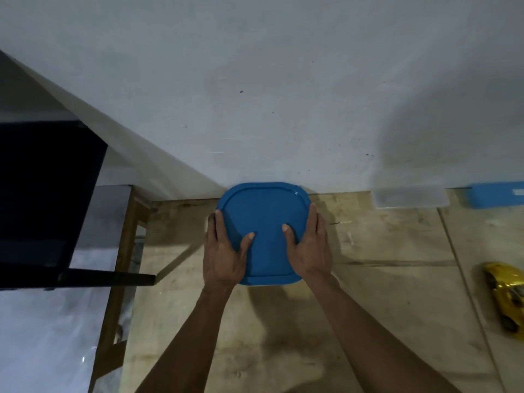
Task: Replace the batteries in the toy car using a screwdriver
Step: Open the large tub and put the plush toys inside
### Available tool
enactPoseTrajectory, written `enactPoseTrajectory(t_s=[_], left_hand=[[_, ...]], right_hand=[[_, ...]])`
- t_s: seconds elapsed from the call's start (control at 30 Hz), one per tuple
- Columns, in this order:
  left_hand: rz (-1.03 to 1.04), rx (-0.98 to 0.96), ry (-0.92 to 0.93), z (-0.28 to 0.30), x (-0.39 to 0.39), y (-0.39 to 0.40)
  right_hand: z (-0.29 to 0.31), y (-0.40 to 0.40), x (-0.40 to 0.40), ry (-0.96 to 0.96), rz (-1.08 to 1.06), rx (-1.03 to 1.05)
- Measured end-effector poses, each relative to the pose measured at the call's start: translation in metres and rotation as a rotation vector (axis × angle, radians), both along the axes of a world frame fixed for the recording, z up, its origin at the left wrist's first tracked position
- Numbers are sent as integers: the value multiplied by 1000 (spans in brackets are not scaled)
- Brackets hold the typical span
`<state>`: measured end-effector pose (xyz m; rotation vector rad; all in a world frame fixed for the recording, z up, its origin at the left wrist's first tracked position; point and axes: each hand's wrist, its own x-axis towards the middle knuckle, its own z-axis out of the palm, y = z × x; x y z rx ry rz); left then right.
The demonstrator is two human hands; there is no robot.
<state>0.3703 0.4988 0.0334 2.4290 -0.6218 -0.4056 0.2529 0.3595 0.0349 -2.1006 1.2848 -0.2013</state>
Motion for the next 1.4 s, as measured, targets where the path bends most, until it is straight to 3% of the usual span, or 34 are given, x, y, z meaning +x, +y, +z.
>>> enactPoseTrajectory(t_s=[0.27, 0.47, 0.93, 1.4], left_hand=[[17, -89, -14, -8, 3, 6], [28, -38, -30, -13, 2, 3], [48, 42, -12, -2, -4, 4], [28, 26, -109, 31, -13, 23]], right_hand=[[-2, 6, 4, 68, 28, -56], [1, 7, 8, 109, 15, -26], [17, -1, -1, 71, 66, 13], [50, 11, -22, -11, 17, -34]])
